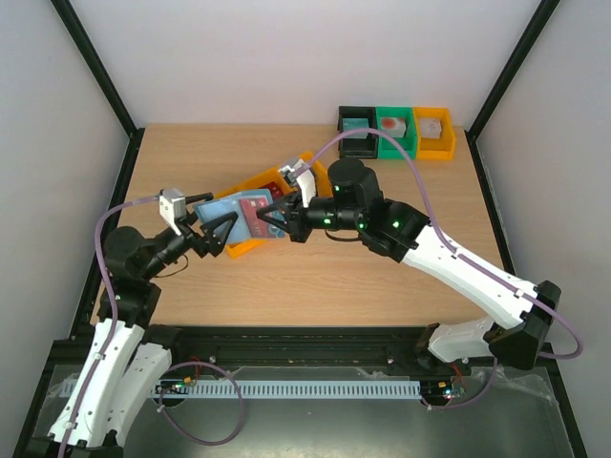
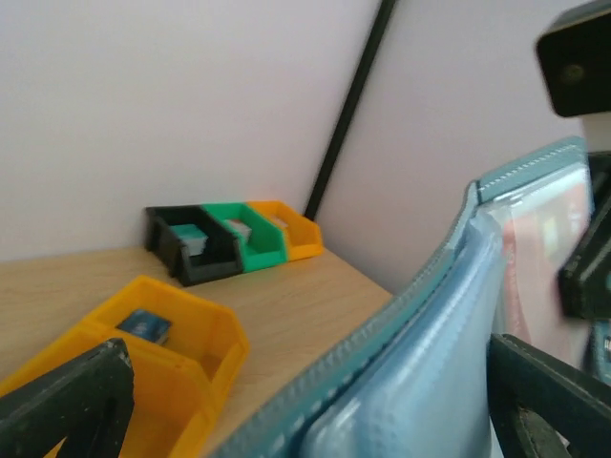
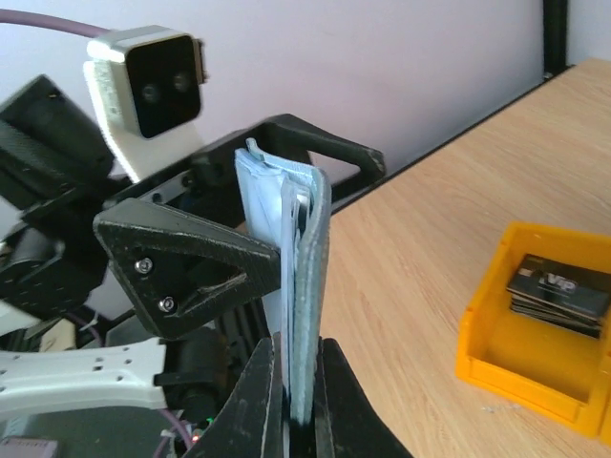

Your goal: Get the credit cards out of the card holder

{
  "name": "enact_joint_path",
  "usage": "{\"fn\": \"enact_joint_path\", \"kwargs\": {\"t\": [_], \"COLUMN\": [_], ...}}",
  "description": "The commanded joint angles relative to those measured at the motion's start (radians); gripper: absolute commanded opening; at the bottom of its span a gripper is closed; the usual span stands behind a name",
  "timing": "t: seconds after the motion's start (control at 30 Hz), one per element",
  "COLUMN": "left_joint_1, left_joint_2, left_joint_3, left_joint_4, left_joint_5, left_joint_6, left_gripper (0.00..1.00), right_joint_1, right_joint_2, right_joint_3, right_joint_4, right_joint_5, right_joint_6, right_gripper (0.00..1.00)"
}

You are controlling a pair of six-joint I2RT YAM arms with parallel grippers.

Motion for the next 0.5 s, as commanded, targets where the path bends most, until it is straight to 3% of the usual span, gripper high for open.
{"fn": "enact_joint_path", "kwargs": {"t": [0.0,0.23,0.27,0.37,0.47], "left_joint_1": [0.026,0.033,0.032,0.024,0.016], "left_joint_2": [-0.017,-0.023,-0.022,-0.018,-0.015], "left_joint_3": [-0.039,-0.041,-0.044,-0.043,-0.027], "left_joint_4": [0.122,0.179,0.193,0.233,0.212], "left_joint_5": [0.188,0.31,0.33,0.385,0.387], "left_joint_6": [-0.089,-0.135,-0.142,-0.168,-0.159], "left_gripper": [0.99,0.99,0.94,0.68,0.23], "right_joint_1": [0.001,-0.036,-0.038,-0.04,-0.04], "right_joint_2": [-0.048,-0.082,-0.085,-0.077,-0.072], "right_joint_3": [0.013,0.004,-0.001,-0.012,-0.037], "right_joint_4": [0.076,0.104,0.109,0.113,0.163], "right_joint_5": [-0.162,-0.252,-0.265,-0.274,-0.291], "right_joint_6": [-0.051,-0.048,-0.045,-0.027,0.019], "right_gripper": [0.02,0.02,0.02,0.02,0.02]}}
